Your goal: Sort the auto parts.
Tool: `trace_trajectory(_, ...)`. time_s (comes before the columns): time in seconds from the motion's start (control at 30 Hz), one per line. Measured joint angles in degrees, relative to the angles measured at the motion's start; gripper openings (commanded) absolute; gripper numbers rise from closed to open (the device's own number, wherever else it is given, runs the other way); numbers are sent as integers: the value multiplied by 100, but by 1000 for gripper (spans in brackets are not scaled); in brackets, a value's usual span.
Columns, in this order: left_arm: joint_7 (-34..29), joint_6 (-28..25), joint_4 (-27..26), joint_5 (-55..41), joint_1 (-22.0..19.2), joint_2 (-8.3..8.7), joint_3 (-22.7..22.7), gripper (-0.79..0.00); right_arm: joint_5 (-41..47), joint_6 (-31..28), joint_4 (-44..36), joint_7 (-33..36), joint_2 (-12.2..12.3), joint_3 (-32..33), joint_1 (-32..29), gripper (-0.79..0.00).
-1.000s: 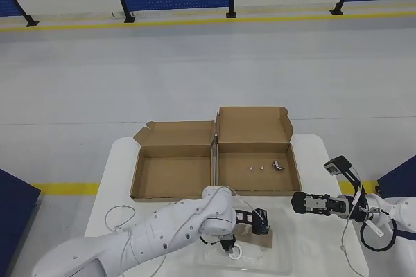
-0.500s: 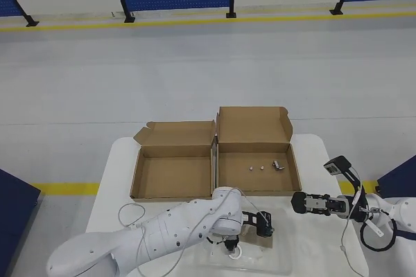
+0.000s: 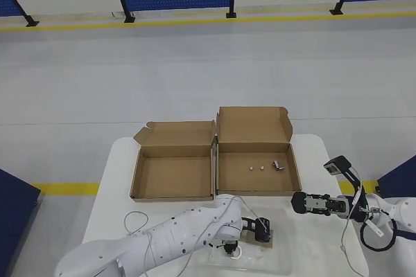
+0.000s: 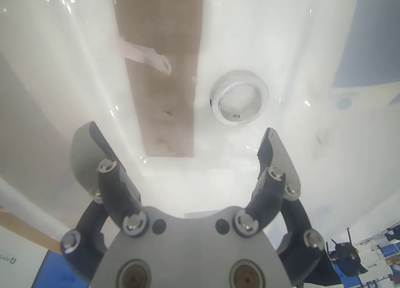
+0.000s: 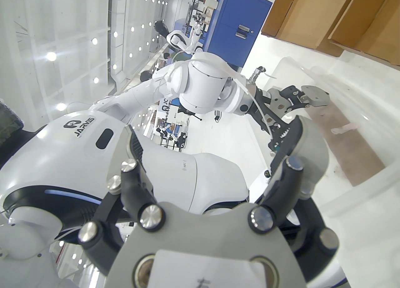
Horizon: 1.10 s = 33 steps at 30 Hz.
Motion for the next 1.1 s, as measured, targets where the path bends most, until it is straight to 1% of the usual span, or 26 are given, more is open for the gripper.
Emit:
trace_trajectory(0.17,1,6,-3,8,-3,-1,0,0,0,0,0,0,0,0,0,0)
trace_trajectory(0.3,171,28,-43,157,104,6,0,0,0,0,0,0,0,0,0,0)
trace_trajectory(0.4,151,20,-96,131,151,1,-33,0,0,0,0,0,0,0,0,0)
trace_trajectory(0.63,115,85,-102,149,153,-4,-61,0,0,0,0,0,0,0,0,0)
trace_trajectory(0.73,208,184,-124,266,227,1,-55,0,0,0,0,0,0,0,0,0)
trace_trajectory(0.87,112,352,-157,304,279,-17,-106,0,0,0,0,0,0,0,0,0)
trace_trajectory(1.1,20,393,-192,349,326,-41,-171,0,0,0,0,0,0,0,0,0)
